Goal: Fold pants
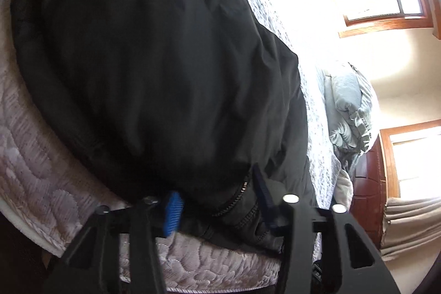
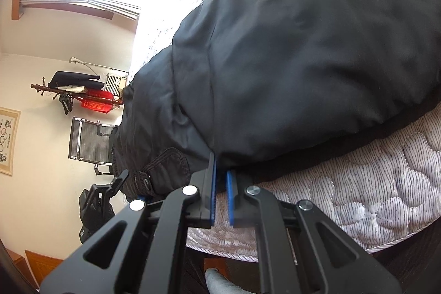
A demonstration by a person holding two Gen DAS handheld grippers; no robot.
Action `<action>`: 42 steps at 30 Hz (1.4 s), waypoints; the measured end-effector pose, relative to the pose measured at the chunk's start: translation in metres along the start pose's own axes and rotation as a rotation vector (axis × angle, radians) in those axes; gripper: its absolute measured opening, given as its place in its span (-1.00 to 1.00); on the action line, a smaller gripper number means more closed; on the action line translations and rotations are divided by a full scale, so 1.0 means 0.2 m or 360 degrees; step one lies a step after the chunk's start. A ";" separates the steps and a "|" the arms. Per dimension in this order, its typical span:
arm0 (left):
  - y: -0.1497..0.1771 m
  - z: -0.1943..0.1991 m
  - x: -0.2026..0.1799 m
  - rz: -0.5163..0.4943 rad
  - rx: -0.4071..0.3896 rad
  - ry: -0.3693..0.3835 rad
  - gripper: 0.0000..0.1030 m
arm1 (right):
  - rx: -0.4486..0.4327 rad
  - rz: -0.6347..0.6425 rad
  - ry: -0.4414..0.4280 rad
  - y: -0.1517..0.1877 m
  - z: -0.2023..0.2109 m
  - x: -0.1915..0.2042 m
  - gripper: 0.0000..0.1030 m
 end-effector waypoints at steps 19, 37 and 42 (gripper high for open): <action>-0.01 0.19 0.13 -0.0103 -0.0147 -0.0047 -0.63 | 0.0049 0.0032 0.0067 0.03 -0.01 -0.04 -0.89; -0.18 0.41 0.25 -0.0101 -0.0346 -0.0201 -0.82 | 0.0057 0.0064 0.0116 0.04 -0.02 -0.01 -0.85; -0.20 0.34 0.23 -0.0209 -0.0393 -0.0283 -0.80 | 0.0058 0.0050 0.0101 0.02 -0.04 -0.01 -0.84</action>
Point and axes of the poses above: each gripper's, at about its wrist camera, not at the fingertips, and z roughly against the way its jaws point, x to its left, y to its underside, the point moved 9 cm from there along -z, roughly the way its jaws point, and after that the axes turned 15 degrees about z, right-handed, at the moved point
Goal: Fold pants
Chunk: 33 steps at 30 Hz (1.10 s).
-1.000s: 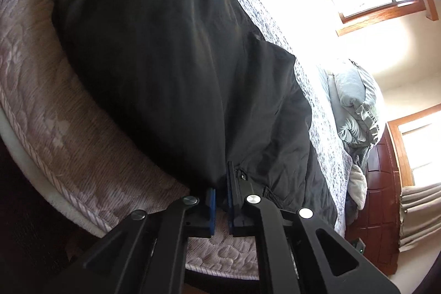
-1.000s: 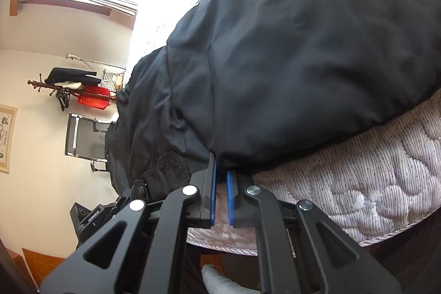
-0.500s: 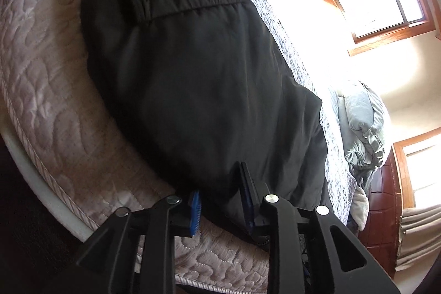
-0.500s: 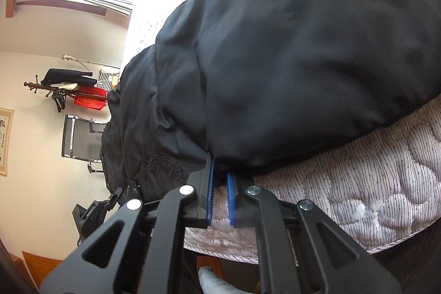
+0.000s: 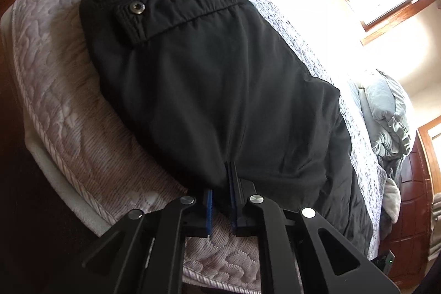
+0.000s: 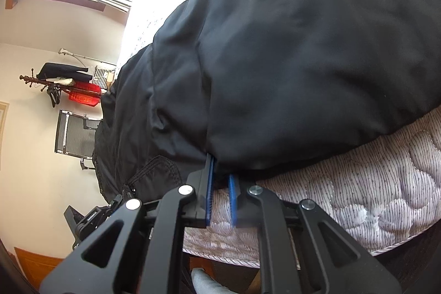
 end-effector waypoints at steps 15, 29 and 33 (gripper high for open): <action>0.11 0.10 -0.05 -0.0060 0.0051 -0.0145 -0.12 | -0.0078 -0.0074 0.0137 -0.01 0.26 -0.17 -0.11; 0.57 -0.10 -0.68 -0.0856 0.0017 -0.0198 -0.12 | -0.0029 0.0372 0.0644 -0.15 0.34 -0.13 -0.86; 0.61 -0.17 -0.66 -0.0943 0.0015 -0.0290 -0.12 | 0.0072 0.0261 0.0613 -0.10 0.27 -0.22 -0.79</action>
Point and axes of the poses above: each gripper's, at about its wrist camera, not at the fingertips, and z roughly against the way its jaws point, x to its left, y to its underside, the point moved 9 cm from there along -z, roughly the way its jaws point, and after that the axes turned 15 degrees about z, right-handed, at the moved point
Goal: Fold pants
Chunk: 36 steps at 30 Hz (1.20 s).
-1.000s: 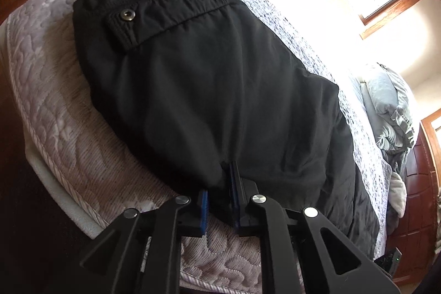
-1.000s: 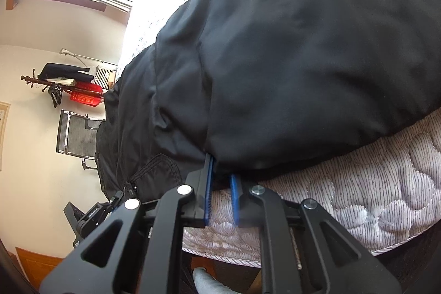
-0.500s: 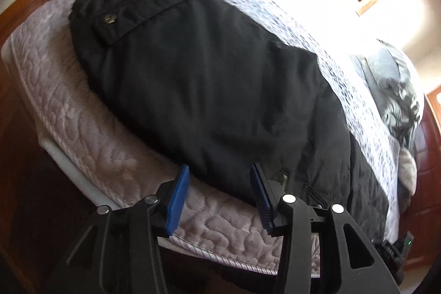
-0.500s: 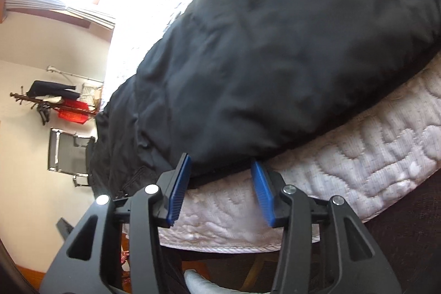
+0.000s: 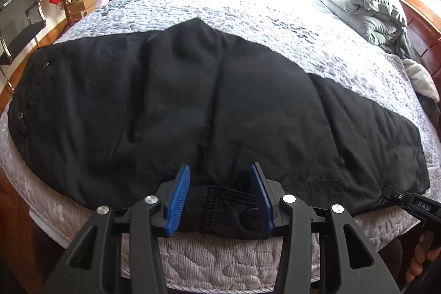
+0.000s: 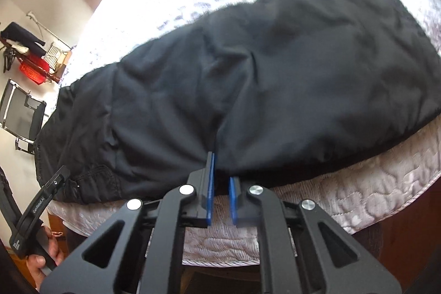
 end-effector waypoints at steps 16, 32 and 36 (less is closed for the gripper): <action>0.21 -0.01 -0.78 -0.0474 0.0016 0.0175 -0.07 | -0.0243 -0.0552 0.0049 0.19 0.48 -0.90 -0.19; 0.38 -0.26 -0.93 -0.0547 0.0095 0.0071 0.13 | -0.0417 -0.0729 -0.0100 0.14 0.44 -1.38 -0.18; 0.38 -0.27 -0.92 -0.0520 0.0127 0.0113 0.14 | -0.0550 -0.0727 -0.0191 0.15 0.52 -1.39 -0.76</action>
Point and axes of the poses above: each gripper's, at about its wrist camera, not at the fingertips, and z roughly against the way its jaws point, x to its left, y to its underside, the point moved 9 cm from there along -z, roughly the way its jaws point, and after that the axes turned 15 degrees about z, right-handed, at the moved point
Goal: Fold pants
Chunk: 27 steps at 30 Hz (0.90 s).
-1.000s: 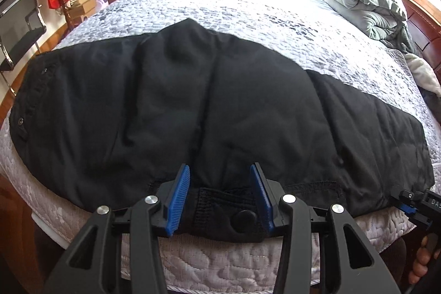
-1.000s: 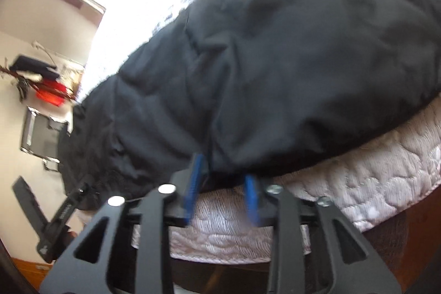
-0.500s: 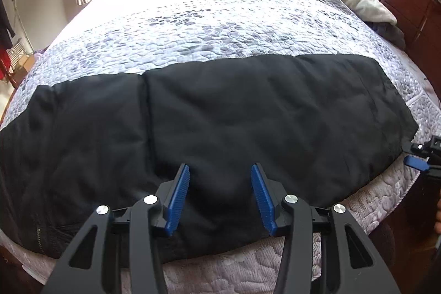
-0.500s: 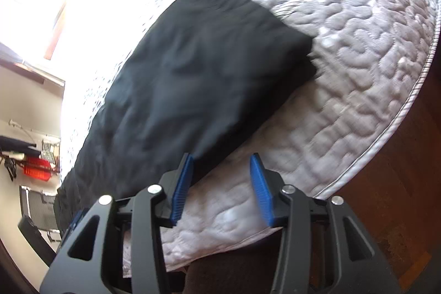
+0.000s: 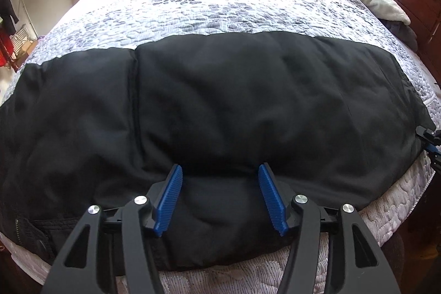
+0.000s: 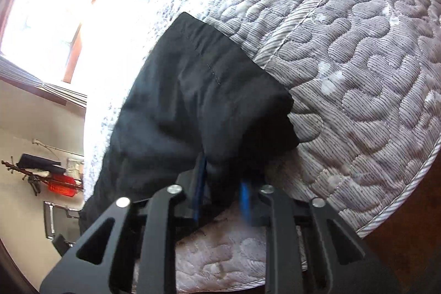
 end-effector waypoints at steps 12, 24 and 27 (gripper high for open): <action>-0.11 0.28 0.29 0.0088 -0.0140 -0.0128 0.14 | -0.0233 0.0553 0.0266 -0.18 0.23 0.57 -0.82; -0.09 0.47 1.00 0.0475 -0.0236 -0.0315 0.14 | -0.0262 0.1391 0.0218 0.07 0.16 1.53 -0.80; -0.06 0.47 1.07 0.0565 -0.0213 -0.0317 0.14 | -0.0190 0.1534 0.0183 0.21 0.08 1.67 -0.78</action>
Point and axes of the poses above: each gripper's, at about its wrist camera, not at the fingertips, and z roughly against the way its jaws point, x to its left, y to its underside, the point moved 9 cm from there along -z, roughly the way its jaws point, and after that the axes turned 15 degrees about z, right-handed, at the moved point
